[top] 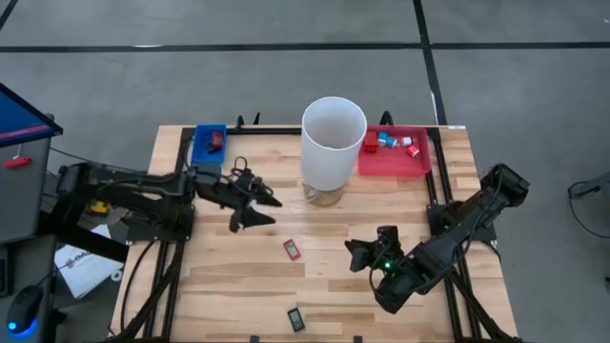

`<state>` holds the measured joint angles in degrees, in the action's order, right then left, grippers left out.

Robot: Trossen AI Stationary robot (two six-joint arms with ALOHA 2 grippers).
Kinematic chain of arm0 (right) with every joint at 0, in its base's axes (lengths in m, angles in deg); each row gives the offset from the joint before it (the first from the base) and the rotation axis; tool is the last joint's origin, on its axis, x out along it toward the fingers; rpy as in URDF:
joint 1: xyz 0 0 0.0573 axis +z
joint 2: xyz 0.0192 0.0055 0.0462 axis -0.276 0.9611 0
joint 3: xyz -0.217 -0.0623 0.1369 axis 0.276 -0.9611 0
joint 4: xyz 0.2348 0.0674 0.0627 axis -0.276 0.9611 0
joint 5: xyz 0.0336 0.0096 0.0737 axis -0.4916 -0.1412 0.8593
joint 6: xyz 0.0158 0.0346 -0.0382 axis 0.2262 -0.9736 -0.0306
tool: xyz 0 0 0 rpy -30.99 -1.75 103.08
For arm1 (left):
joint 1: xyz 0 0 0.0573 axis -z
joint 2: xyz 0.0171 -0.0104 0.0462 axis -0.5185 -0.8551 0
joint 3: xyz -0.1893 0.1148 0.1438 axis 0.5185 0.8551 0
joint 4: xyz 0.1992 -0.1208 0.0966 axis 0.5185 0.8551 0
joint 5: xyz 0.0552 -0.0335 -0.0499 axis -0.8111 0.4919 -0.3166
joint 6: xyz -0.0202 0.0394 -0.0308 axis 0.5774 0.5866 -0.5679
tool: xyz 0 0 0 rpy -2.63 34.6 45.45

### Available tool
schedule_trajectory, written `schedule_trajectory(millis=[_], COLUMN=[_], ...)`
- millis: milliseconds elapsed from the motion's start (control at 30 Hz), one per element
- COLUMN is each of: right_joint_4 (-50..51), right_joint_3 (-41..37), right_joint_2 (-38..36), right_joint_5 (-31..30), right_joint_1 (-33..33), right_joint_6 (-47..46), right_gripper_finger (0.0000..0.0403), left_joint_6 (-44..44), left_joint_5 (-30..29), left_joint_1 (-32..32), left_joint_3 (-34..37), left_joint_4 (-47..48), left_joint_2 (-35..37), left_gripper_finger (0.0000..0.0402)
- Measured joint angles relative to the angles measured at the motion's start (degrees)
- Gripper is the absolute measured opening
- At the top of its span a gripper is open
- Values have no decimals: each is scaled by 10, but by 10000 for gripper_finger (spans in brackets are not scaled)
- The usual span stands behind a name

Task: Pick & Place Office items
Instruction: Put the red digital timer into the blue bin

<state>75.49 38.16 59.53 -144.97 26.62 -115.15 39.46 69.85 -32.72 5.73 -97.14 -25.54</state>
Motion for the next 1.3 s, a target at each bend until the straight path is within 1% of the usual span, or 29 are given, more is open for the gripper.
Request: schedule_trajectory(millis=[33, 100, 167, 233, 267, 300, 367, 467, 600, 667, 733, 833, 900, 1033, 1167, 1300], right_joint_4=[-5, -21, -30, -35, -38, -43, -48, -53, -52, -52, -52, -51, -51, -26, 16, 35], right_joint_3=[0, 0, 0, 0, 0, 0, 0, 0, 0, 0, 0, 0, 0, 0, 0, 0], right_joint_2=[0, 0, 0, 0, 0, 0, 0, 0, 0, 0, 0, 0, 0, -6, -18, -25], right_joint_5=[0, 0, 0, 0, 0, 0, 0, -1, -3, -5, -6, -5, 2, 31, 30, 30], right_joint_1=[2, 6, 11, 17, 19, 21, 25, 32, 44, 47, 52, 54, 55, 62, 77, 84], right_joint_6=[1, 11, 14, 15, 17, 23, 32, 44, 49, 58, 73, 102, 123, 148, 143, 139], right_gripper_finger=[128, 128, 128, 128, 128, 128, 128, 128, 128, 128, 128, 128, 128, 128, 128, 128], left_joint_6=[47, 139, 199, 216, 216, 215, 188, 99, -48, -95, -107, -90, -97, -147, -152, -174], left_joint_5=[-24, -86, -172, -260, -294, -317, -346, -351, -365, -372, -382, -412, -424, -428, -458, -462], left_joint_1=[11, 36, 63, 88, 102, 115, 145, 187, 229, 246, 264, 282, 287, 289, 284, 278], left_joint_3=[-35, -112, -182, -239, -258, -273, -281, -280, -280, -280, -280, -280, -280, -280, -280, -280], left_joint_4=[53, 206, 360, 479, 524, 555, 584, 580, 577, 574, 545, 491, 464, 458, 434, 411], left_joint_2=[-6, -24, -51, -79, -90, -102, -119, -141, -174, -197, -222, -265, -295, -357, -399, -434], left_gripper_finger=[323, 323, 323, 323, 323, 323, 323, 324, 334, 341, 350, 364, 374, 393, 397, 398])
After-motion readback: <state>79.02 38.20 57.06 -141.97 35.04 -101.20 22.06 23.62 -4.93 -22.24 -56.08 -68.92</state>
